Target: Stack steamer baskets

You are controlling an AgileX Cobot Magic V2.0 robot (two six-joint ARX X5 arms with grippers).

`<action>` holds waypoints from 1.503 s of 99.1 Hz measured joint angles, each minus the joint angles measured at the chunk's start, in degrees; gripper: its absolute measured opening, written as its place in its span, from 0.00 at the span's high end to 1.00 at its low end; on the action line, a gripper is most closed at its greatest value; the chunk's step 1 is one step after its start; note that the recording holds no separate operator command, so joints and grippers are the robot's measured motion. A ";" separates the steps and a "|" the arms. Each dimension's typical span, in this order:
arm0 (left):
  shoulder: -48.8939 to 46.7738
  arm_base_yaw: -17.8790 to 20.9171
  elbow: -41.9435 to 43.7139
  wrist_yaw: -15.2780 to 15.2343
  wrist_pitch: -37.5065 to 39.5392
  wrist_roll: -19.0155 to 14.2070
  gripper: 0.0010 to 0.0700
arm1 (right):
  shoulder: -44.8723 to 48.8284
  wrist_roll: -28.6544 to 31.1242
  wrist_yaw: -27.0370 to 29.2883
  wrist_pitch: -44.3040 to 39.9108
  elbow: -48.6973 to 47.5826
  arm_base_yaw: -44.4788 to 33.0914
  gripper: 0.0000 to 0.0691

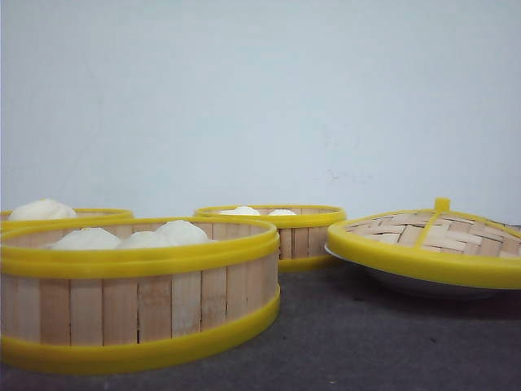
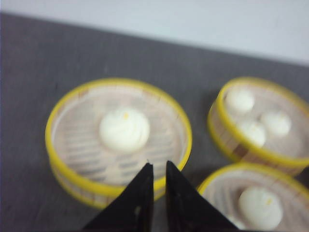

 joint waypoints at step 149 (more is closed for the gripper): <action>5.16 0.00 0.09 0.00 -2.47 3.50 0.41 | 57.46 -1.05 0.70 3.06 36.24 13.97 0.24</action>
